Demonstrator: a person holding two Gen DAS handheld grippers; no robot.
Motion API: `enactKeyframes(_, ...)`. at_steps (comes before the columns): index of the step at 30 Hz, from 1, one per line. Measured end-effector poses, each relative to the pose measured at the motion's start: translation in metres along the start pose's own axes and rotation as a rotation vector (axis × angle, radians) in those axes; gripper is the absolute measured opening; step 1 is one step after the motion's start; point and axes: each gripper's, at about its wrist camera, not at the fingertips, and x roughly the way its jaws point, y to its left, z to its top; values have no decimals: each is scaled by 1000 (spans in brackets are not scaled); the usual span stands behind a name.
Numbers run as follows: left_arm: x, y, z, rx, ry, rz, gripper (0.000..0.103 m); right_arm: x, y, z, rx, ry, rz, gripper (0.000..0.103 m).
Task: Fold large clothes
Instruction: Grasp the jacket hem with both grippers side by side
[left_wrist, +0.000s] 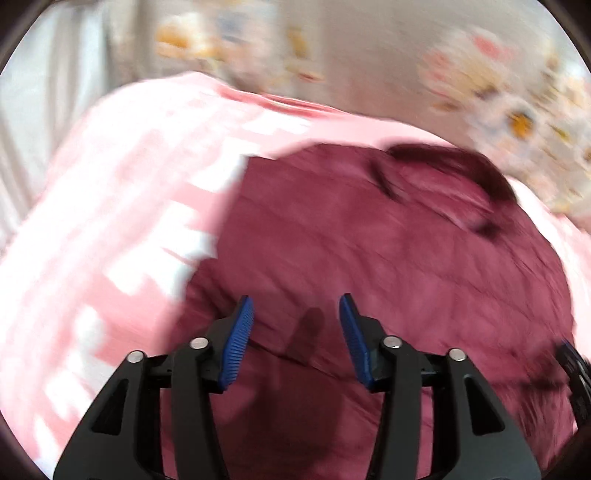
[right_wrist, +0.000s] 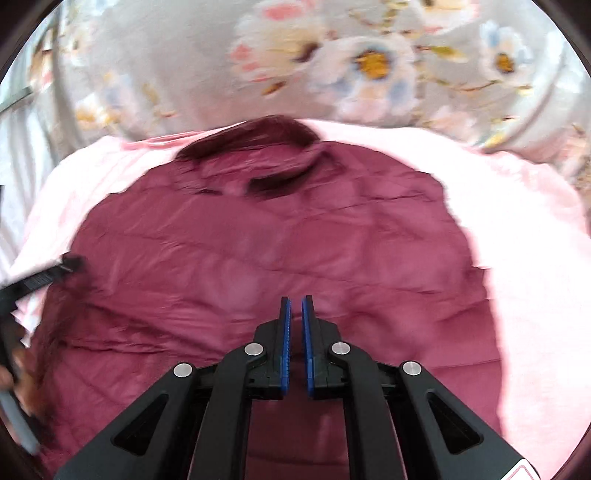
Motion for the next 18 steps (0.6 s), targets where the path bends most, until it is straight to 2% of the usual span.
enactKeyframes(3,24,23,7,-74,78,26,56,22,-22,-5,86,95,18,6)
enactKeyframes(5,39,30,-3,-89,121,38,58,29,-25,-10,100,107,23,4)
enactKeyframes(10,38,16,-20,-8,50,107,60,35,-20,-16,64,95,-11,4)
enactKeyframes(16,40,21,-18,-23,67,114,67,36,-21,-17,68,98,-6,4)
enactKeyframes(18,39,26,-11,-33,91,92,67,33,-21,-15,58,112,0,5)
